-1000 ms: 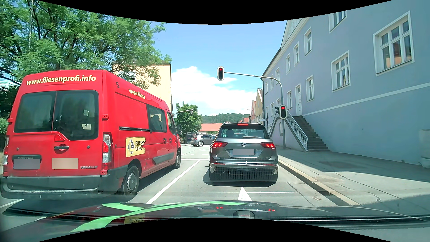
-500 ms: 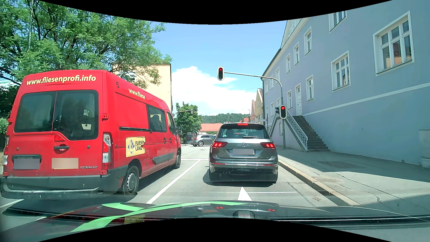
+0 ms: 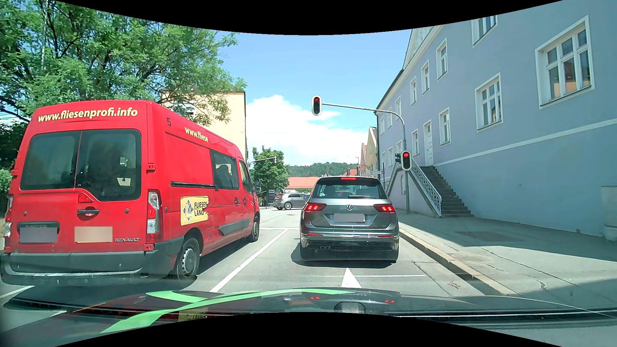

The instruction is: Follow the waypoints while adhering to traffic rules and regulations

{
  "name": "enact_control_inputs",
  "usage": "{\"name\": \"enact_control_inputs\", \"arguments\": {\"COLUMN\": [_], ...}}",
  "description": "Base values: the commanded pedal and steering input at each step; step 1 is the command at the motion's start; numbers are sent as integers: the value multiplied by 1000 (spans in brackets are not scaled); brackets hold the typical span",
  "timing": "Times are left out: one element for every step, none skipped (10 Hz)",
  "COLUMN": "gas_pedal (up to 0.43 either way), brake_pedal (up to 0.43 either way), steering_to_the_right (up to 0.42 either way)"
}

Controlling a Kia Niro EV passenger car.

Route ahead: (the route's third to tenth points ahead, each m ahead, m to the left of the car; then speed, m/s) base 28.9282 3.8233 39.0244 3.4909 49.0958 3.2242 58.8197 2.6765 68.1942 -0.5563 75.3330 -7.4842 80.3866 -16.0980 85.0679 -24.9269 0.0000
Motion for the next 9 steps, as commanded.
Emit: {"name": "enact_control_inputs", "arguments": {"gas_pedal": [0,0,0,0,0,0,0,0,0], "brake_pedal": [372,372,378,378,378,378,378,378,378], "steering_to_the_right": [-7,-7,-7,-7,-7,-7,-7,-7,-7]}}
